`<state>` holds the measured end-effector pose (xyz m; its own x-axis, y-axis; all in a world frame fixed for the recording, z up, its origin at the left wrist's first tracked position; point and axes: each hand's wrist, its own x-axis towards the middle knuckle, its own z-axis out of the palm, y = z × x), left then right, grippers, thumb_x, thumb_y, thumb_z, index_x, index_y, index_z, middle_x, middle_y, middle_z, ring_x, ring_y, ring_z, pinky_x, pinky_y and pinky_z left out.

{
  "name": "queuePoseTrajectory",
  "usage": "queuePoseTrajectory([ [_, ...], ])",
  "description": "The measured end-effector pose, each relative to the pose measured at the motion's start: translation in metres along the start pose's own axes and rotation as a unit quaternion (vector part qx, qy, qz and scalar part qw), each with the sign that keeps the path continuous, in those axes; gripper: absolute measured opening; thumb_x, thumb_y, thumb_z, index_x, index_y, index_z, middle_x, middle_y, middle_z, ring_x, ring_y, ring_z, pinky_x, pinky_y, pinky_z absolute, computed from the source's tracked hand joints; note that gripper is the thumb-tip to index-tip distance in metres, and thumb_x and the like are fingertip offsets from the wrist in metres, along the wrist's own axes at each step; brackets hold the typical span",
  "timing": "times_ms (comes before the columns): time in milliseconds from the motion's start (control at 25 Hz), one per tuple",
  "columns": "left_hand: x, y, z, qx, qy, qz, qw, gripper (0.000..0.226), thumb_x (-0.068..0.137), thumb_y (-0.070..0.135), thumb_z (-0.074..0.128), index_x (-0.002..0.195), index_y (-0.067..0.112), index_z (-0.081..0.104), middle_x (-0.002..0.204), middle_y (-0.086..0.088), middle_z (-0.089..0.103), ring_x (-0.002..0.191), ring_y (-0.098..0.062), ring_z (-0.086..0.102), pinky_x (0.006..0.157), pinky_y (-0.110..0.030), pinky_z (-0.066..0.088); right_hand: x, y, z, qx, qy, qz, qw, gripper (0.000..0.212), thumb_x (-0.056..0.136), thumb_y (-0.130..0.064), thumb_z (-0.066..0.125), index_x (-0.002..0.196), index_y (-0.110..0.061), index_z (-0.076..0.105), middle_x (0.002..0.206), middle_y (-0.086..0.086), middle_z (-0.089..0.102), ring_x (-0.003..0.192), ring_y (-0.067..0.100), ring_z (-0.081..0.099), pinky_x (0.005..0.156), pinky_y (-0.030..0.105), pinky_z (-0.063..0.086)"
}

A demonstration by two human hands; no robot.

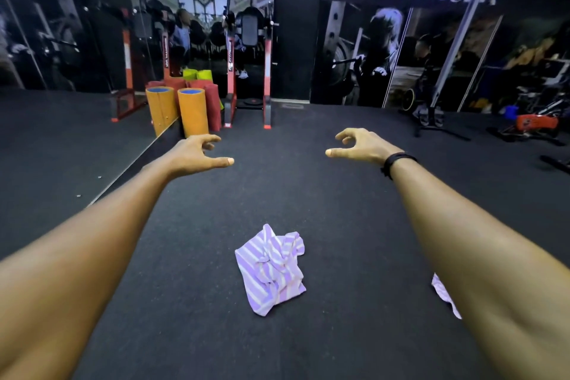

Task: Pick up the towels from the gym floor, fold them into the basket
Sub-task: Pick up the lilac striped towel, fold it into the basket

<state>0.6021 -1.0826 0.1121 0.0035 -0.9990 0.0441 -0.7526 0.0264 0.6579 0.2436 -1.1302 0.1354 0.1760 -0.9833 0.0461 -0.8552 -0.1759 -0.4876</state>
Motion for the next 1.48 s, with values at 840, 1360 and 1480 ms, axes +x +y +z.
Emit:
queuePoseTrajectory([
  [840,0.441,-0.164,0.172,-0.008,-0.137,-0.123,0.983,0.083,0.072,0.049,0.076,0.142,0.018,0.043,0.139,-0.010,0.052,0.126,-0.025,0.051,0.107,-0.042,0.041,0.451,0.155,0.196,-0.028,-0.157,0.098,0.982,0.069,0.078,-0.056,0.069,0.133,-0.018,0.051,0.137,0.005,0.053,0.126,0.024,0.050,0.103,0.041,0.042],
  [1360,0.639,-0.417,0.442,0.015,-0.337,-0.176,0.925,0.087,0.077,0.042,0.075,0.147,0.012,0.033,0.150,-0.007,0.039,0.135,-0.023,0.041,0.109,-0.033,0.032,0.604,0.335,0.557,-0.073,-0.320,0.176,0.928,0.065,0.080,-0.055,0.065,0.134,-0.022,0.049,0.138,0.002,0.053,0.124,0.026,0.051,0.096,0.039,0.043],
  [1480,0.633,-0.503,0.535,-0.003,-0.346,-0.206,0.915,0.094,0.067,0.055,0.078,0.144,0.017,0.039,0.144,-0.005,0.046,0.126,-0.019,0.049,0.103,-0.028,0.037,0.599,0.403,0.673,-0.057,-0.351,0.182,0.917,0.061,0.082,-0.050,0.066,0.132,-0.019,0.050,0.136,0.004,0.053,0.122,0.026,0.051,0.096,0.036,0.043],
])
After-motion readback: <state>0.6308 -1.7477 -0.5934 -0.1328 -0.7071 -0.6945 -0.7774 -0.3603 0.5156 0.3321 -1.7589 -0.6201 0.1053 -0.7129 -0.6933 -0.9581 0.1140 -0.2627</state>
